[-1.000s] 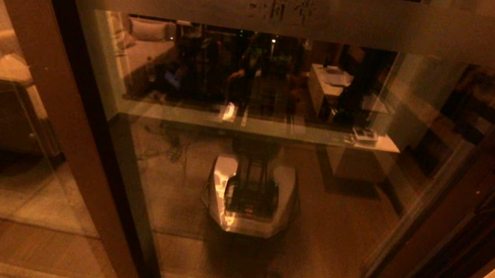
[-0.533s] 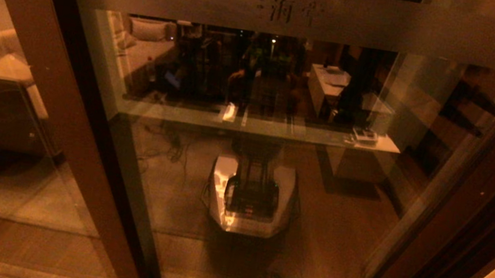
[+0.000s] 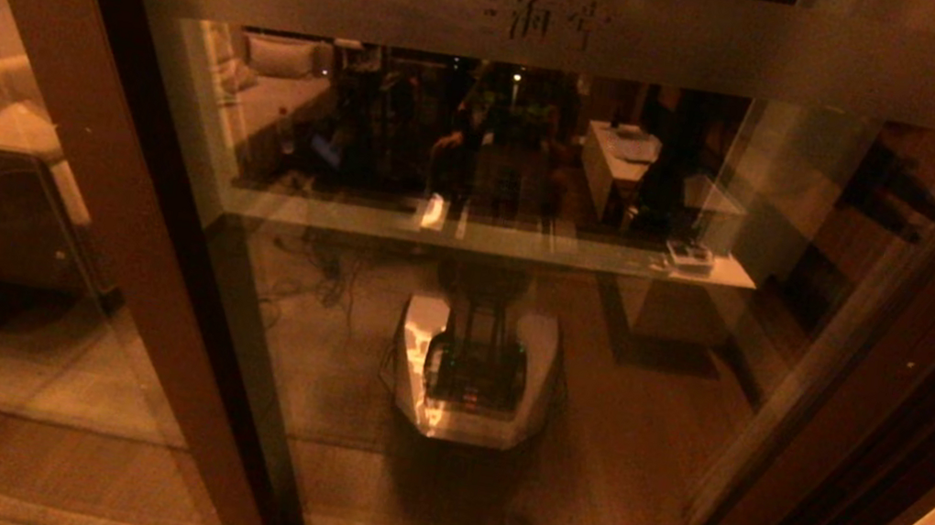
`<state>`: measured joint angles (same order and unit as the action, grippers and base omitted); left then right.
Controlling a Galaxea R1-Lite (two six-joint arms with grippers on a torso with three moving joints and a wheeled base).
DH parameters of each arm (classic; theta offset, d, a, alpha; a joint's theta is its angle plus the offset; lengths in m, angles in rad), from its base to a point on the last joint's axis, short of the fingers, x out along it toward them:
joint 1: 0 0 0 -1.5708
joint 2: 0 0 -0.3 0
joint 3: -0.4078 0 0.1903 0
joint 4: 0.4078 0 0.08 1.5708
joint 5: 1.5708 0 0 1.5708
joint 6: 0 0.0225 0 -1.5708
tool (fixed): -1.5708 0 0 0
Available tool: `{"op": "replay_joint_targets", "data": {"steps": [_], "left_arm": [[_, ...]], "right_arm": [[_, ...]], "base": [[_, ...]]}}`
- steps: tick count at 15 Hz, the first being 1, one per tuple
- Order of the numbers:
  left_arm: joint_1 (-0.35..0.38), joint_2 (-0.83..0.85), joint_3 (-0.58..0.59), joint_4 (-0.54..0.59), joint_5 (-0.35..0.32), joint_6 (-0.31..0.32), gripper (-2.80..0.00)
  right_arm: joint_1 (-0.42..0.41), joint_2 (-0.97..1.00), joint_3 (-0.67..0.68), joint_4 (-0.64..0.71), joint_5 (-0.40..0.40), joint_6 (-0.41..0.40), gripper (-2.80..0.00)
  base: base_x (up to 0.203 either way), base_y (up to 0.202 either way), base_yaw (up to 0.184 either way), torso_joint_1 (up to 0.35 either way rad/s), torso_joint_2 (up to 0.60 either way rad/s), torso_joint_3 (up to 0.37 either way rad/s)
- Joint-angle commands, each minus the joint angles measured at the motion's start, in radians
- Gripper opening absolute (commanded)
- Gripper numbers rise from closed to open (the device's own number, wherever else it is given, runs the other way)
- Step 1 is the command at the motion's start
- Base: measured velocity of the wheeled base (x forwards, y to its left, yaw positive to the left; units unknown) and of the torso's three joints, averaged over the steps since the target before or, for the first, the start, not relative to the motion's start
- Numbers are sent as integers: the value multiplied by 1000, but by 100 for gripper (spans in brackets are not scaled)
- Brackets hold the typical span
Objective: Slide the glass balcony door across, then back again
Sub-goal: Close the slid door
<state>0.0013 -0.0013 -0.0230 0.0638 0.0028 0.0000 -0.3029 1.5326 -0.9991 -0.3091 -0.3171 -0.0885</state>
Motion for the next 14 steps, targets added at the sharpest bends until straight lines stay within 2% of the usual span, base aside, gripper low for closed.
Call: {"op": "replay_joint_targets", "data": {"steps": [1,7,11,14], "left_arm": [[0,0,0,1,0,0,-280],[0,0,0,1,0,0,-280],[0,0,0,1,0,0,-280],[0,0,0,1,0,0,-280]], "right_arm": [[-17,35,-8,-3,13,17,-280],[-10,96,-10,-20,21,51,-280],[11,168,-5,-154,60,69,-280],[10,181,-7,-193,95,75,-280]], "base": [[0,0,0,0,0,0],[0,0,0,0,0,0],[0,0,0,0,0,0],[0,0,0,0,0,0]]}}
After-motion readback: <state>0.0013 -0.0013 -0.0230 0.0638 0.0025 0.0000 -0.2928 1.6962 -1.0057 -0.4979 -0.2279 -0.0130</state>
